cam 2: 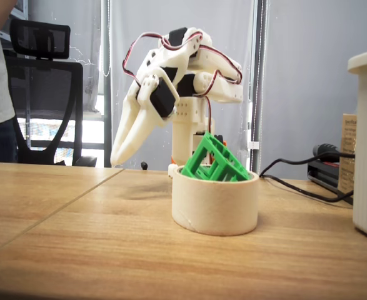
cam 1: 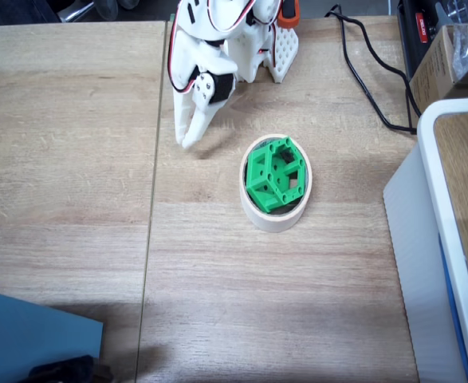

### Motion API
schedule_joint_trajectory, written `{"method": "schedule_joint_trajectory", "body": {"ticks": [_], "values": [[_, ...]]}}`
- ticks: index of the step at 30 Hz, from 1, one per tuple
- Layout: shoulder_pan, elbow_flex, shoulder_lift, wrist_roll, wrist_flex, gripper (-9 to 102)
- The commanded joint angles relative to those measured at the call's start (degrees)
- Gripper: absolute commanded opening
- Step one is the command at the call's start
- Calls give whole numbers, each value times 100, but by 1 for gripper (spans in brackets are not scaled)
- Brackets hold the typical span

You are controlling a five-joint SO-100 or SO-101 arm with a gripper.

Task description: Grasp a component and put it in the bin.

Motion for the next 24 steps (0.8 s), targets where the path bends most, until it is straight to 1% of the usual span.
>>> {"method": "schedule_joint_trajectory", "body": {"ticks": [1,7,15,19,24], "values": [[97,-44,132,0,-114,0],[141,-35,167,44,-105,0],[1134,35,176,-35,-62,0],[1336,44,176,-35,-35,0],[1362,158,176,9,-26,0]]}}
